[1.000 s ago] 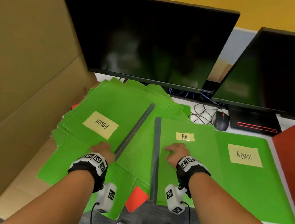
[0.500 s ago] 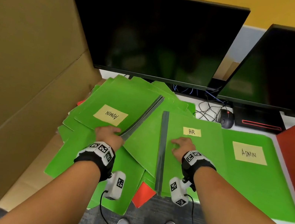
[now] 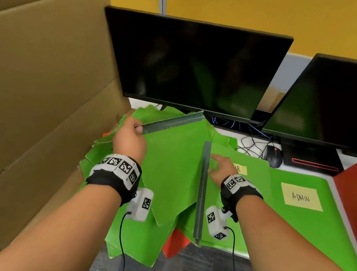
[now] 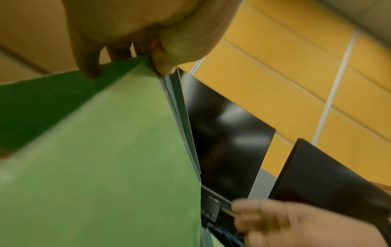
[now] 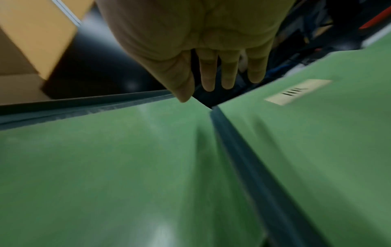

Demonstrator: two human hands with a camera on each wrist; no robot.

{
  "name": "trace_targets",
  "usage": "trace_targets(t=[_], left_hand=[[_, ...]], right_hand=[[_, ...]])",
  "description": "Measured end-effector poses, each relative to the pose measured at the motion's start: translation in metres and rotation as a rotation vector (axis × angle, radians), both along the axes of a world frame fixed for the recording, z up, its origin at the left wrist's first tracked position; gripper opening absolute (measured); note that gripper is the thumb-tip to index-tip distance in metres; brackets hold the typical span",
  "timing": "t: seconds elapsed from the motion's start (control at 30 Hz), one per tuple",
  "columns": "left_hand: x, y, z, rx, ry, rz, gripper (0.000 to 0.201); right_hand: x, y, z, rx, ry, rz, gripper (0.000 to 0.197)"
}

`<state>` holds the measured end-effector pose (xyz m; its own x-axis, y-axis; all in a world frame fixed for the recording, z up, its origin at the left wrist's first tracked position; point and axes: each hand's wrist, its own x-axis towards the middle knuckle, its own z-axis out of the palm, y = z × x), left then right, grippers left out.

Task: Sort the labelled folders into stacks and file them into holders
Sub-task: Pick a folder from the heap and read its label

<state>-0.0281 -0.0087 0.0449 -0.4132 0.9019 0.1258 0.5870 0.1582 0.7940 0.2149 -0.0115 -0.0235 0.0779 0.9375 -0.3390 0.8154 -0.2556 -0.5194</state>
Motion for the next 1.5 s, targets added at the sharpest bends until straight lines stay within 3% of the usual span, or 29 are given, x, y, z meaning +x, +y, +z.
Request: trace_targets(t=[0.2, 0.33, 0.4, 0.57, 0.7, 0.77, 0.83, 0.93, 1.07, 1.23, 1.33, 1.5], left_hand=[[-0.006, -0.003, 0.04, 0.229, 0.038, 0.029, 0.017], [-0.007, -0.014, 0.063, 0.35, 0.026, 0.006, 0.023], [-0.006, -0.018, 0.07, 0.414, 0.069, -0.02, 0.024], [-0.01, -0.014, 0.065, 0.492, 0.099, 0.024, 0.017], [0.002, -0.012, 0.046, 0.295, -0.036, 0.157, 0.052], [0.014, -0.015, 0.035, 0.203, -0.081, 0.146, 0.056], [0.023, -0.018, 0.028, 0.072, -0.195, 0.048, 0.056], [0.044, -0.021, 0.025, -0.151, -0.546, -0.15, 0.066], [0.061, -0.013, 0.022, -0.255, -0.853, -0.052, 0.04], [0.06, -0.007, -0.001, -0.316, -0.825, -0.009, 0.04], [0.061, -0.011, -0.003, -0.274, -0.719, 0.033, 0.023], [0.054, -0.018, -0.005, -0.259, -0.553, 0.035, 0.022]], right_hand=[[-0.037, 0.024, 0.064, 0.356, 0.151, 0.02, 0.069], [-0.052, 0.031, 0.089, 0.503, 0.115, 0.067, 0.074], [-0.055, 0.033, 0.095, 0.57, 0.012, 0.071, 0.067], [-0.053, 0.029, 0.104, 0.673, -0.177, 0.038, 0.028], [-0.045, 0.021, 0.109, 0.676, -0.187, 0.018, 0.017], [-0.043, 0.016, 0.109, 0.667, -0.188, 0.039, 0.014], [-0.042, 0.011, 0.108, 0.67, -0.207, 0.077, 0.012], [-0.042, 0.002, 0.1, 0.663, -0.222, 0.209, 0.009], [-0.039, -0.012, 0.083, 0.551, -0.059, 0.324, 0.018], [-0.027, -0.022, 0.067, 0.279, 0.052, 0.416, 0.032], [-0.014, -0.016, 0.06, 0.234, 0.016, 0.303, 0.031], [0.004, -0.003, 0.049, 0.186, 0.009, 0.126, 0.046]])
